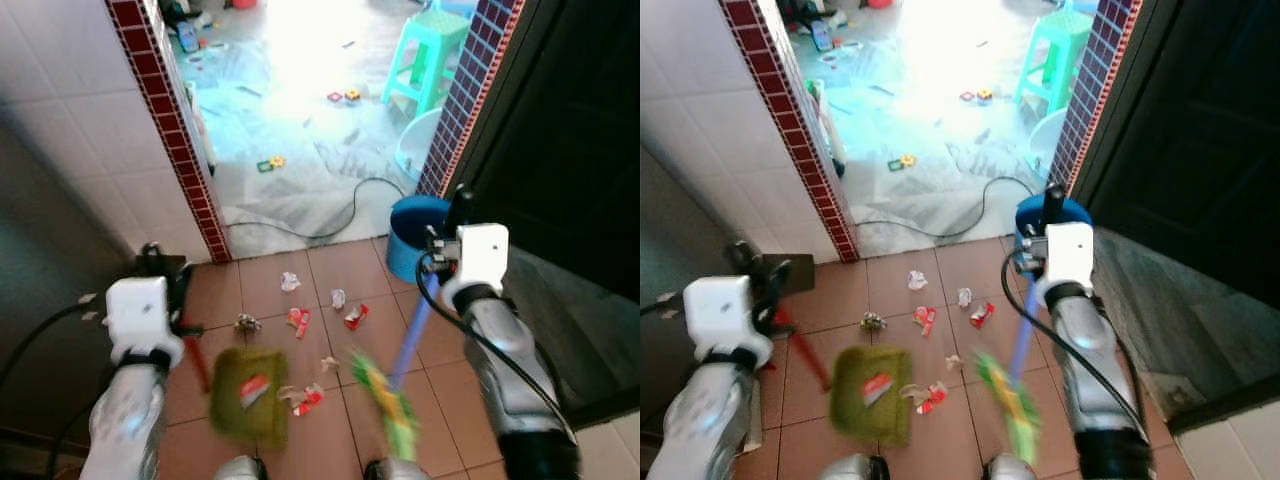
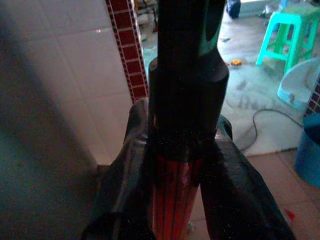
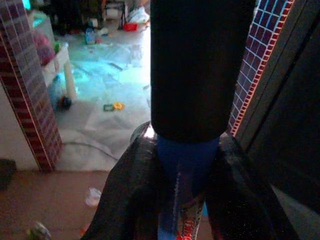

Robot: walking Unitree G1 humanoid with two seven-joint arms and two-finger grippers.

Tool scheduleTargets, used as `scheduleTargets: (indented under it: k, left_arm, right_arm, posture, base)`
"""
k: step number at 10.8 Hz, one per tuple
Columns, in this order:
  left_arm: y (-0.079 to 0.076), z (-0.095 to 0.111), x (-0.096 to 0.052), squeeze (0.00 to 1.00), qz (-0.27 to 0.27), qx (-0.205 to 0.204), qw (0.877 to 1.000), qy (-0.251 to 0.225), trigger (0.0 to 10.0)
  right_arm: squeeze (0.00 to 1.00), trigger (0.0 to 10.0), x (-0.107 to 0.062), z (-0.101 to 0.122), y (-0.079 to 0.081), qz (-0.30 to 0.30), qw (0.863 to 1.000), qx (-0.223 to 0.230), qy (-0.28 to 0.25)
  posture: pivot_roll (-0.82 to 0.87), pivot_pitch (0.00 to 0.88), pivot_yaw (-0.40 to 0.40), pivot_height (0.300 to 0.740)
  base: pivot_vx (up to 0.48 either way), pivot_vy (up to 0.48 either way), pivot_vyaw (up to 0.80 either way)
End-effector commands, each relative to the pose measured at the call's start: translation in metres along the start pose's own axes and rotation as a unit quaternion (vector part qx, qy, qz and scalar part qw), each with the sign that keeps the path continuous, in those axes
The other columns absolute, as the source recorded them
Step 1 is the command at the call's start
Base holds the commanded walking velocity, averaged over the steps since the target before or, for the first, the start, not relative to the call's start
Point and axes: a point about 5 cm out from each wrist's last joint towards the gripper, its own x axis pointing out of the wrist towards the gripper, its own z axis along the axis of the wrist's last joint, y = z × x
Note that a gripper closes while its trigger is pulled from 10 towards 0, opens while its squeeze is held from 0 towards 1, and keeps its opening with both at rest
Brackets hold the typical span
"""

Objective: Sweep floor

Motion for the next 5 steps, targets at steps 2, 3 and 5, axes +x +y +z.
scheduleTargets:
  k: [2,3,5]
  left_arm:
    - [-0.002,0.009,-0.006,0.0,0.005,0.01,1.0,-0.023,10.0]
    - [-0.002,0.007,-0.005,0.0,0.017,0.007,1.0,-0.02,10.0]
    - [-0.003,0.022,0.009,0.0,0.058,0.005,0.997,-0.047,10.0]
  right_arm:
    - [0.0,10.0,0.002,0.01,0.013,0.045,0.998,-0.031,-0.027]
    - [0.0,10.0,0.005,0.01,0.014,0.047,0.998,-0.029,-0.024]
    - [0.0,10.0,0.024,0.03,0.007,0.024,0.997,-0.038,-0.055]
  posture:
    - [-0.06,0.083,-0.024,0.74]
    - [-0.05,0.074,-0.03,0.74]
    - [-0.04,0.089,-0.032,0.74]
  base:
    - [0.0,0.0,0.0]
    - [0.0,0.0,0.0]
    - [0.0,0.0,0.0]
